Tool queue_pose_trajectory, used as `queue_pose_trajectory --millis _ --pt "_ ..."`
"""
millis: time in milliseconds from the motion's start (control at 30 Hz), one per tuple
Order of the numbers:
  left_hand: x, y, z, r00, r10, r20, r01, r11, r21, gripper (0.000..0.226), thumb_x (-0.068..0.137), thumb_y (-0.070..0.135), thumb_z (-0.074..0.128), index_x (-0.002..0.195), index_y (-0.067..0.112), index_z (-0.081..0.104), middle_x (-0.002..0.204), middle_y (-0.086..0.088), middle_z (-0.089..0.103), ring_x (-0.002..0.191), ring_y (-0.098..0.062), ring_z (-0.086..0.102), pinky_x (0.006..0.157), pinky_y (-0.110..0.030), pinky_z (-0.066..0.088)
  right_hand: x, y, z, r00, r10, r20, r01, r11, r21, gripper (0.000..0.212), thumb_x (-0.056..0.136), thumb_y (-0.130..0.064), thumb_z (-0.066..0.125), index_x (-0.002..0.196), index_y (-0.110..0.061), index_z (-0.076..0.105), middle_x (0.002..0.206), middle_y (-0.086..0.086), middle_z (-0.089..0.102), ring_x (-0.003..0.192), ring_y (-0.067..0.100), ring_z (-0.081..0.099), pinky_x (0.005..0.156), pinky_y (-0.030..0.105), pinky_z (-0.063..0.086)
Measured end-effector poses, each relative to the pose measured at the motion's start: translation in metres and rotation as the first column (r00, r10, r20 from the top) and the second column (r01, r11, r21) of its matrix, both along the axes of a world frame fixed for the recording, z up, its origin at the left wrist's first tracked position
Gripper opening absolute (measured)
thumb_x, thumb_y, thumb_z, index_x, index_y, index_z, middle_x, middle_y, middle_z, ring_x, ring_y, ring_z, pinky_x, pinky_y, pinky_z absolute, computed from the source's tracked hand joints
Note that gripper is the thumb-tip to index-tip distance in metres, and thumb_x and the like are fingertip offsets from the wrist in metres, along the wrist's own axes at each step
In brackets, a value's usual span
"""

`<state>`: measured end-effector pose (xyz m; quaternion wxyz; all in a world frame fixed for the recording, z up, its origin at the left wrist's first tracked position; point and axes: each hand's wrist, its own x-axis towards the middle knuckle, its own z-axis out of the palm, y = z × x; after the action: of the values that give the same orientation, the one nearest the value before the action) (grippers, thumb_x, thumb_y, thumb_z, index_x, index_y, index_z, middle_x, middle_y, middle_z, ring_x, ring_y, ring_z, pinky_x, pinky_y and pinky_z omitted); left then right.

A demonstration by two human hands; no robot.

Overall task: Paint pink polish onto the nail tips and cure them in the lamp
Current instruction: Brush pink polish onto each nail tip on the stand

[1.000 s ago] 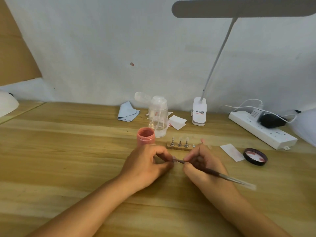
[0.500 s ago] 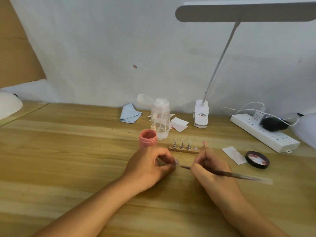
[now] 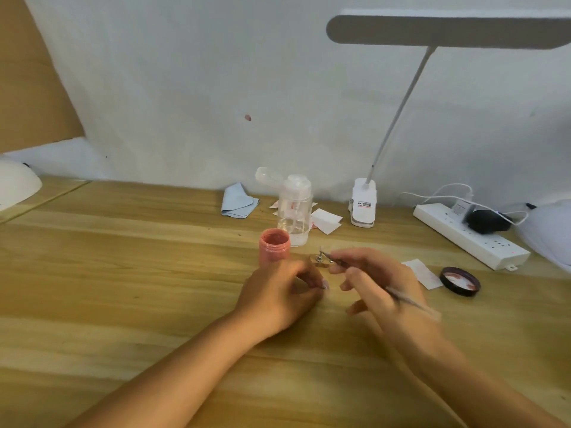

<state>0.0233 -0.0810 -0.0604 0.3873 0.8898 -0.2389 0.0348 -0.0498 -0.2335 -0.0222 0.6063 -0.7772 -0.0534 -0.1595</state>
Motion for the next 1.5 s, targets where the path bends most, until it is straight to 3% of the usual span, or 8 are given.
queue_pose_trajectory --millis 167,333,567,800,967,1133,1333,1500 --pt "0.001 0.0 0.003 1.0 0.006 -0.002 -0.006 1.0 0.024 0.024 0.082 0.032 0.07 0.068 0.047 0.056 0.075 0.036 0.06 0.063 0.017 0.051 0.059 -0.018 0.032 0.049 0.02 0.036 0.992 -0.071 -0.107 0.067 0.997 -0.045 0.007 0.083 -0.01 0.061 0.086 -0.015 0.058 0.069 0.001 0.072 0.049 0.009 0.051 0.042 0.021 0.04" --pt "0.001 0.0 0.002 1.0 0.001 0.014 -0.002 0.999 0.042 0.02 0.084 0.037 0.066 0.07 0.047 0.057 0.088 0.032 0.064 0.066 0.019 0.05 0.058 -0.017 0.032 0.088 0.039 0.034 0.975 -0.148 -0.164 0.105 0.963 -0.248 0.012 0.077 -0.02 0.069 0.071 -0.02 0.059 0.061 -0.005 0.072 0.041 -0.002 0.047 0.045 0.017 0.034" --pt "0.0 -0.003 0.002 1.0 -0.007 0.0 0.007 0.999 0.047 0.013 0.086 0.037 0.062 0.075 0.043 0.057 0.09 0.031 0.064 0.066 0.013 0.05 0.06 -0.019 0.033 0.099 0.043 0.026 0.967 -0.186 -0.172 0.115 0.926 -0.359 0.011 0.077 -0.026 0.07 0.071 -0.022 0.061 0.068 -0.003 0.072 0.057 0.009 0.053 0.052 0.024 0.038" --pt "0.003 -0.005 -0.003 0.999 0.005 -0.048 -0.006 0.999 -0.04 0.017 0.084 0.032 0.066 0.072 0.041 0.058 0.082 0.028 0.065 0.061 0.008 0.049 0.065 -0.025 0.036 0.035 0.007 0.017 0.999 -0.023 -0.036 0.025 0.998 0.05 0.005 0.091 -0.009 0.06 0.094 -0.013 0.062 0.079 0.004 0.074 0.061 0.009 0.063 0.053 0.021 0.051" --pt "0.004 -0.003 -0.006 0.999 -0.016 -0.032 0.014 0.997 -0.082 0.017 0.082 0.032 0.071 0.072 0.041 0.062 0.073 0.036 0.06 0.058 0.01 0.049 0.059 -0.023 0.032 0.002 -0.018 -0.02 0.995 -0.04 -0.086 0.058 0.975 0.215 0.007 0.09 -0.004 0.06 0.085 -0.005 0.056 0.063 0.008 0.063 0.054 0.015 0.052 0.052 0.019 0.046" --pt "0.007 -0.002 -0.006 1.0 -0.011 -0.025 0.008 0.995 -0.096 0.015 0.08 0.033 0.074 0.071 0.039 0.064 0.068 0.035 0.06 0.053 0.008 0.048 0.056 -0.022 0.031 0.002 -0.018 -0.023 0.998 0.011 -0.058 -0.002 0.988 0.156 0.008 0.088 0.004 0.059 0.083 0.001 0.055 0.068 0.014 0.068 0.057 0.017 0.057 0.054 0.021 0.049" --pt "0.006 0.001 -0.008 0.999 -0.024 -0.024 0.022 0.995 -0.1 0.013 0.079 0.03 0.075 0.072 0.036 0.065 0.061 0.033 0.059 0.044 0.002 0.045 0.052 -0.024 0.03 0.002 -0.014 -0.023 0.996 -0.012 -0.094 0.018 0.998 0.064 0.011 0.082 0.003 0.061 0.077 -0.006 0.056 0.067 0.014 0.062 0.06 0.019 0.053 0.06 0.036 0.041" --pt "0.005 0.001 -0.005 1.0 -0.027 -0.007 0.026 0.995 -0.091 0.016 0.08 0.028 0.077 0.071 0.036 0.065 0.054 0.035 0.055 0.042 0.002 0.043 0.045 -0.016 0.027 0.001 -0.014 -0.019 0.996 -0.018 -0.086 0.026 0.995 0.1 0.009 0.084 0.006 0.058 0.079 -0.001 0.055 0.064 0.011 0.059 0.058 0.019 0.052 0.054 0.03 0.042"
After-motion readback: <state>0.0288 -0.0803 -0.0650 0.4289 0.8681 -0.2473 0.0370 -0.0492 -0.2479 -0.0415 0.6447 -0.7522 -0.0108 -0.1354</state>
